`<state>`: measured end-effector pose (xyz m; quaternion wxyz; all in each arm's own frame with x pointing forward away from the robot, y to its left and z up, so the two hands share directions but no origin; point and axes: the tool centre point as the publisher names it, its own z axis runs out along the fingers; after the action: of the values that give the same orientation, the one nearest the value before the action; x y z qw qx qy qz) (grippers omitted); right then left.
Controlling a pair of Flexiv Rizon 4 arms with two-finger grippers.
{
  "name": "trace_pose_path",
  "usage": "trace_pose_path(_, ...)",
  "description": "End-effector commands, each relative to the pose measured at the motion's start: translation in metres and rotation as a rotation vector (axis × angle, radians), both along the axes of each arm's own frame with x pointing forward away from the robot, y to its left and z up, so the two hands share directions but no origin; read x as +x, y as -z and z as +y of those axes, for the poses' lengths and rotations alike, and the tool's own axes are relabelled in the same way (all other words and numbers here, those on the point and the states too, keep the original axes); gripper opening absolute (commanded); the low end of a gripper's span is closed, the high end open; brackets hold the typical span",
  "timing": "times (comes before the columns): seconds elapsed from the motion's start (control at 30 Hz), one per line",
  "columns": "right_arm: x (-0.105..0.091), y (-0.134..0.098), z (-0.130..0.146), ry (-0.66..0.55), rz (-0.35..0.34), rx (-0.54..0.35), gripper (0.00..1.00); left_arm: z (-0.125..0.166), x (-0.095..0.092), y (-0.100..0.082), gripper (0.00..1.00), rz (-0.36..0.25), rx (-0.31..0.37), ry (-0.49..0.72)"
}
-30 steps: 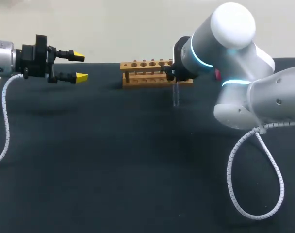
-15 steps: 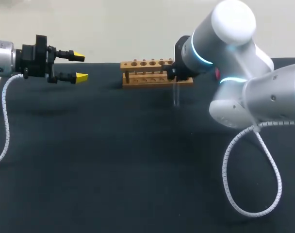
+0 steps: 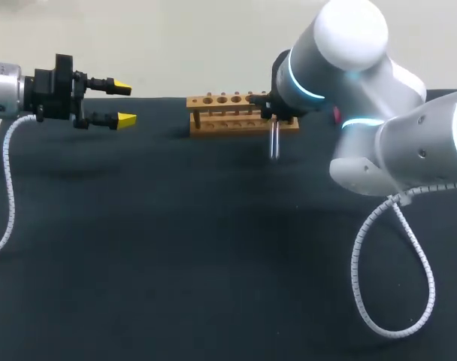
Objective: Grasp the test tube, adjust it, and insert it.
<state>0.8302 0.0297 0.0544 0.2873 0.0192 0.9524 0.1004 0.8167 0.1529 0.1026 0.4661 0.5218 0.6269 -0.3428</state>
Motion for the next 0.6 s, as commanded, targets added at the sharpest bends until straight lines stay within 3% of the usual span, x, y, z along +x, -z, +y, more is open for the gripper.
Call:
trace_pose_path(0.03,-0.016,-0.005,-0.004,0.061,-0.145,-0.011,0.0,0.0,0.0,0.001,1.0,-0.003,-0.002,0.001)
trace_pose_path(0.37,-0.023,-0.025,-0.018,0.142,-0.377,0.013,0.0,0.0,0.0,0.001,1.0,-0.003,-0.002,0.001)
trace_pose_path(0.6,-0.023,-0.039,-0.026,0.158,-0.5,0.01,0.0,0.0,0.0,0.001,1.0,-0.003,-0.002,0.001)
